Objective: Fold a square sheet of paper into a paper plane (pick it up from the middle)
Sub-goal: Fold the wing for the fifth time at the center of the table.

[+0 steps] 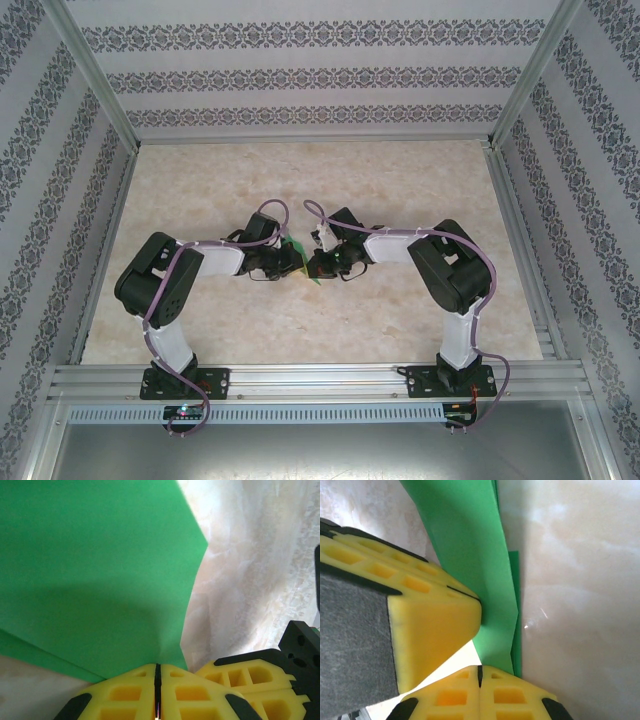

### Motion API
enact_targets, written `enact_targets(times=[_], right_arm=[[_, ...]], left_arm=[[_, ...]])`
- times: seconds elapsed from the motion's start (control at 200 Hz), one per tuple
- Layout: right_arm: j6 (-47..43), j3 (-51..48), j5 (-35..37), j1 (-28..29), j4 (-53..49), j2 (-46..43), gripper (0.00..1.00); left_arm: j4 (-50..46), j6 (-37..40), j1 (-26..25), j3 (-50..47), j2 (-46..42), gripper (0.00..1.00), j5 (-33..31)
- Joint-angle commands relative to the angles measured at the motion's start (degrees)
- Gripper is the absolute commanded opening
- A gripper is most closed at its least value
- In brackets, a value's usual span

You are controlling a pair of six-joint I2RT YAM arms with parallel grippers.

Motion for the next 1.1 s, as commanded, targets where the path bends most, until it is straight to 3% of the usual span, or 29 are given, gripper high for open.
enact_targets(times=[0.0, 0.61, 1.094], right_arm=[[-1.69, -2.48, 5.08, -1.15, -6.00, 3.46, 0.00], [-2.22, -3.34, 6.24, -1.67, -7.84, 5.39, 0.00], [-1.34, -3.54, 7.03, -2.00, -8.22, 6.35, 0.00]], left_arm=[[-3.00, 2.78, 1.59, 1.33, -1.03, 0.12, -4.00], [-4.24, 5.87, 8.88, 3.33, 0.22, 0.12, -4.56], [-2.79, 2.68, 12.53, -0.89, 0.02, 0.12, -8.02]])
